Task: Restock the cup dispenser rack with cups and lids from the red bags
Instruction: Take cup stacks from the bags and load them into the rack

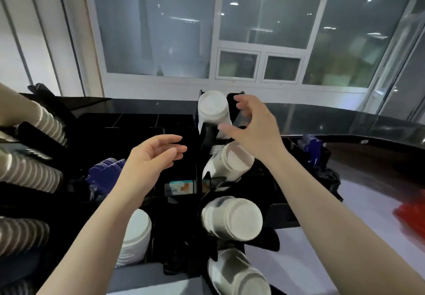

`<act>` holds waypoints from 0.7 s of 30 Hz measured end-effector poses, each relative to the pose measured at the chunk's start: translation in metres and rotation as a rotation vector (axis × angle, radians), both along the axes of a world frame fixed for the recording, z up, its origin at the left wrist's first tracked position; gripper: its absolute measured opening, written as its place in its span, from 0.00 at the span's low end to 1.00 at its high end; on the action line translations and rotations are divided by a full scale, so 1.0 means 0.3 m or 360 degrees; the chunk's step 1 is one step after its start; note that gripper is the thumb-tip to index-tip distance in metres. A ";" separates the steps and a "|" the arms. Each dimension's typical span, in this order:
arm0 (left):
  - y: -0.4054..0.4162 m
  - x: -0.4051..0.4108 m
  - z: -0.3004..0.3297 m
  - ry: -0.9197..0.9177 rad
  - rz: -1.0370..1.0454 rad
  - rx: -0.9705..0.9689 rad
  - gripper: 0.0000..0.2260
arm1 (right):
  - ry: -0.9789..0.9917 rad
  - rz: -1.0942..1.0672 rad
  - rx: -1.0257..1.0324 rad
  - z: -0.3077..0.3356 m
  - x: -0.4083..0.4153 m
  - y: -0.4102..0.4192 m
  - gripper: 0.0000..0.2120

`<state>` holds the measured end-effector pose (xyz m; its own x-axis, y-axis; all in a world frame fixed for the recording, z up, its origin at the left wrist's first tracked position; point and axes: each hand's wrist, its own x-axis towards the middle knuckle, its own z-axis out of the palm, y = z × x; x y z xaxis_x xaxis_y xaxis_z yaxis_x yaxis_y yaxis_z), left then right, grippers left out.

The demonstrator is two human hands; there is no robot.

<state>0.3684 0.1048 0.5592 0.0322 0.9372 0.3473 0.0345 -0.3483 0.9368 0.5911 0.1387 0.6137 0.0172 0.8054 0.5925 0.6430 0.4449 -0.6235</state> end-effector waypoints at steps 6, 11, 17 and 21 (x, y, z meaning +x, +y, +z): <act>0.083 0.051 -0.011 0.0017 0.0025 0.0027 0.12 | -0.0450 0.0185 -0.0027 0.060 -0.036 0.121 0.35; 0.132 0.035 -0.009 0.0053 0.0050 0.0031 0.11 | -0.0290 0.0119 -0.0090 0.061 -0.011 0.156 0.31; 0.218 0.064 0.000 0.0057 0.0030 0.0053 0.13 | -0.0229 0.0147 -0.0241 0.058 0.025 0.183 0.30; 0.274 0.092 -0.013 0.0159 -0.0044 0.0058 0.16 | -0.0282 0.0132 -0.0327 0.054 0.039 0.181 0.32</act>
<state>0.3959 0.1872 0.5552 0.0940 0.9224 0.3746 0.1171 -0.3839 0.9159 0.6028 0.1931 0.6297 -0.1432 0.9033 0.4044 0.7167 0.3764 -0.5871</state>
